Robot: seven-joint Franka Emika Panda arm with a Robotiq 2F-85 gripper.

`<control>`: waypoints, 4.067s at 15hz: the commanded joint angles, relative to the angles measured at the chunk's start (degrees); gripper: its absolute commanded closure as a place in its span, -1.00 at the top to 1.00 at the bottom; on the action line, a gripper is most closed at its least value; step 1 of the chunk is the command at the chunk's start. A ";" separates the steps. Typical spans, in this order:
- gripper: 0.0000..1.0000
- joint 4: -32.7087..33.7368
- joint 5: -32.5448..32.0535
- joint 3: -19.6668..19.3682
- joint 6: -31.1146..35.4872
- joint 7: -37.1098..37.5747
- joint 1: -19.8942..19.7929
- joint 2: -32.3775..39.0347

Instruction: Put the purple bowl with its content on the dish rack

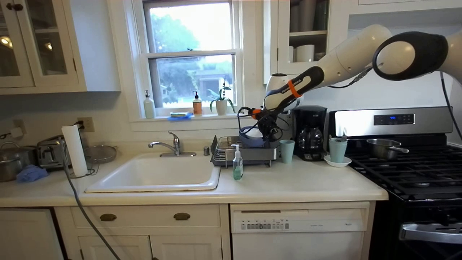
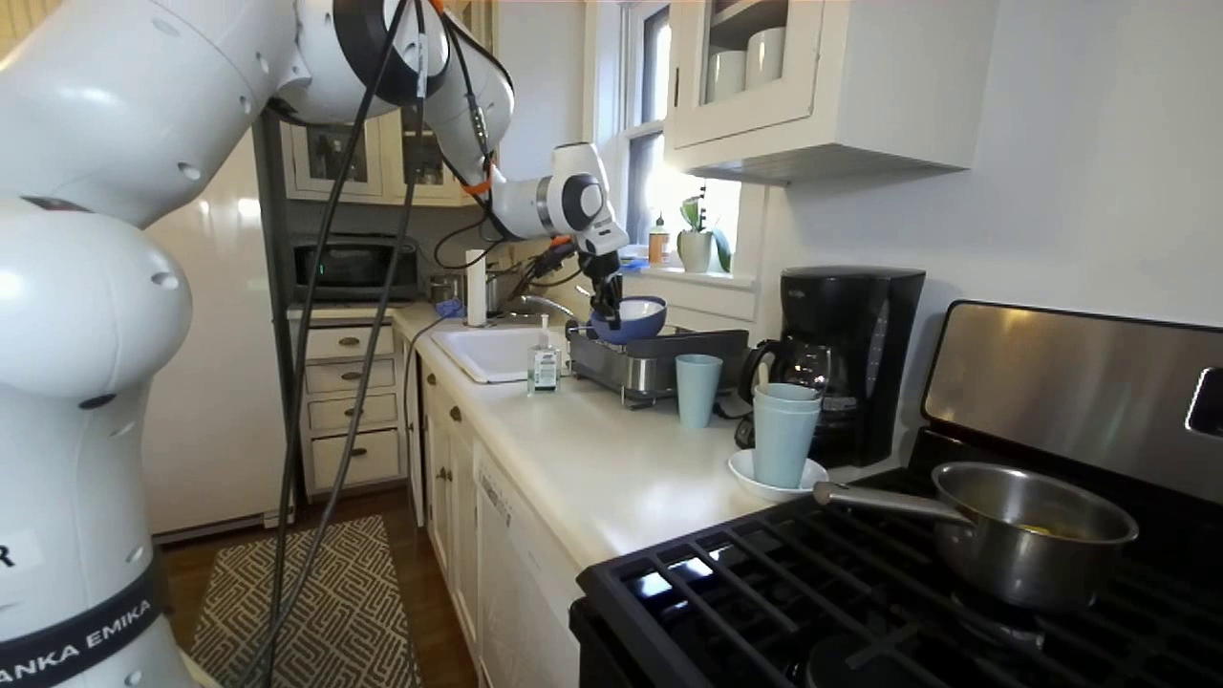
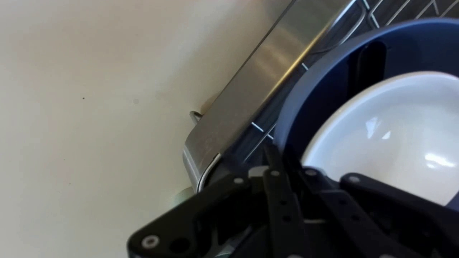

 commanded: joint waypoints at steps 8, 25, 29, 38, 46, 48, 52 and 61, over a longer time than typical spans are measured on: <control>-0.92 30.98 -4.68 -6.38 -9.35 15.28 1.97 20.05; -0.94 52.34 -3.29 -8.78 -16.40 21.21 -1.08 34.09; -0.86 52.64 -3.19 -8.96 -17.06 21.07 -1.03 34.18; 0.51 52.73 -2.80 -9.12 -18.18 20.65 -1.07 33.58; 1.00 52.59 0.81 -1.10 -22.75 4.52 -0.68 26.72; 1.00 59.12 1.20 2.89 -29.73 -2.01 -1.91 27.06; 1.00 54.84 2.06 6.38 -39.34 -14.81 -2.69 17.77; 1.00 54.13 6.26 10.02 -64.61 -39.96 -6.87 6.00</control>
